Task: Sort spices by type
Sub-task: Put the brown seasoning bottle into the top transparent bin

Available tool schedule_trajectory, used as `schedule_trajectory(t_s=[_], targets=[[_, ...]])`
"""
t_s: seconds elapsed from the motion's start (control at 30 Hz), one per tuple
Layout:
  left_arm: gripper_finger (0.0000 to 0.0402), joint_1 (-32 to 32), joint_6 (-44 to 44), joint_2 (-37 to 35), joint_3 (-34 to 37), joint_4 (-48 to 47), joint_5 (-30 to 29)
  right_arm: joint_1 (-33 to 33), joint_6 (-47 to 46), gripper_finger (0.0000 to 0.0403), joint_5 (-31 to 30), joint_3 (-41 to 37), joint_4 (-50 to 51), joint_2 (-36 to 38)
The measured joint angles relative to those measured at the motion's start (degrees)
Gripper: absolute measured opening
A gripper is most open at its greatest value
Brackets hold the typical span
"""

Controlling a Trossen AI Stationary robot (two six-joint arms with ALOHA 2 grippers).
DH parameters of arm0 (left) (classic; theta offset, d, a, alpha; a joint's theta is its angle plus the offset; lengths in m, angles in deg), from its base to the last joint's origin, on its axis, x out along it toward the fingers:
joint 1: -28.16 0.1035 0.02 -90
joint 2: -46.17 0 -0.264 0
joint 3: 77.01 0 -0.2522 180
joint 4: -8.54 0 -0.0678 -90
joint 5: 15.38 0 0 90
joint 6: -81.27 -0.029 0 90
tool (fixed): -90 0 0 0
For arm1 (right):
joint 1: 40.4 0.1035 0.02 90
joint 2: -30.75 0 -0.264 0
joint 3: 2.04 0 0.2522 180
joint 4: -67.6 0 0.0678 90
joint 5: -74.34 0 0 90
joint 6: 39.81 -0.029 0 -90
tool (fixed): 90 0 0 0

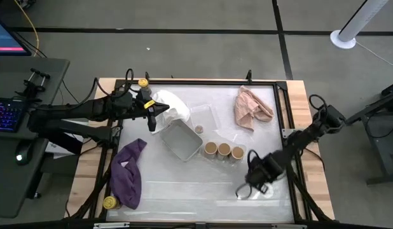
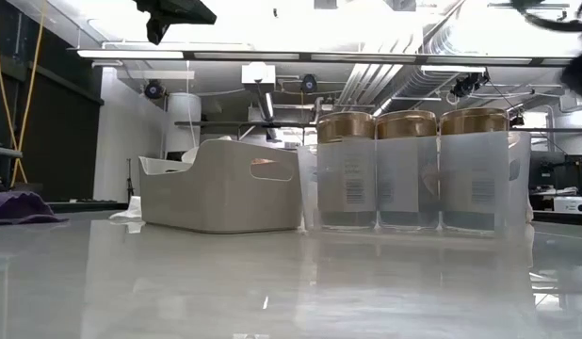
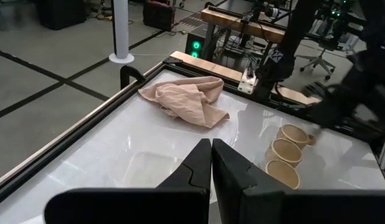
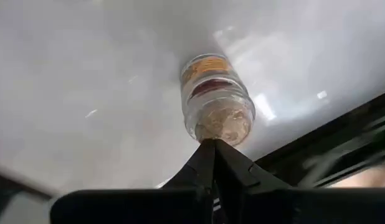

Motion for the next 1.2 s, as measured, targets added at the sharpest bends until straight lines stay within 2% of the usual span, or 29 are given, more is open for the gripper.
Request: schedule_trajectory(t_s=[0.2, 0.37, 0.5, 0.67, 0.8, 0.97, 1.1, 1.2], targets=[[0.0000, 0.0, 0.0, 0.0, 0.0, 0.0, 0.0, -10.5, 15.6, 0.0000, -5.0, 0.0, 7.4, 1.6], [0.0000, 0.0, 0.0, 0.0, 0.0, 0.0, 0.0, -14.8, 21.5, 0.0000, -5.9, 2.7, 11.4, 4.5], [0.0000, 0.0, 0.1, 0.0, 0.0, 0.0, 0.0, -14.3, 18.0, 0.0000, -9.3, 6.5, 15.1, 9.8], [0.0000, 0.0, 0.1, 0.0, 0.0, -0.1, 0.0, -11.4, 6.1, 0.0011, -11.2, 6.8, 15.1, 17.1], [0.0000, 0.0, 0.1, 0.0, 0.0, -0.1, 0.0, -8.9, -2.2, 0.0066, -14.7, 6.8, 17.0, 20.1], [0.0000, 0.0, 0.5, 0.0, 0.0, -0.1, 0.0, -8.6, -12.6, 0.0189, -15.3, 5.5, 17.4, 20.4], [0.0000, 0.0, 1.0, 0.0, 0.0, -0.3, 0.0, -8.6, -18.0, 0.0282, -11.0, -0.2, 12.7, 20.4], [0.0000, 0.0, 1.1, 0.0, 0.0, -0.5, 0.0, -8.8, -21.3, 0.0323, -8.8, -4.9, 6.5, 20.4]])
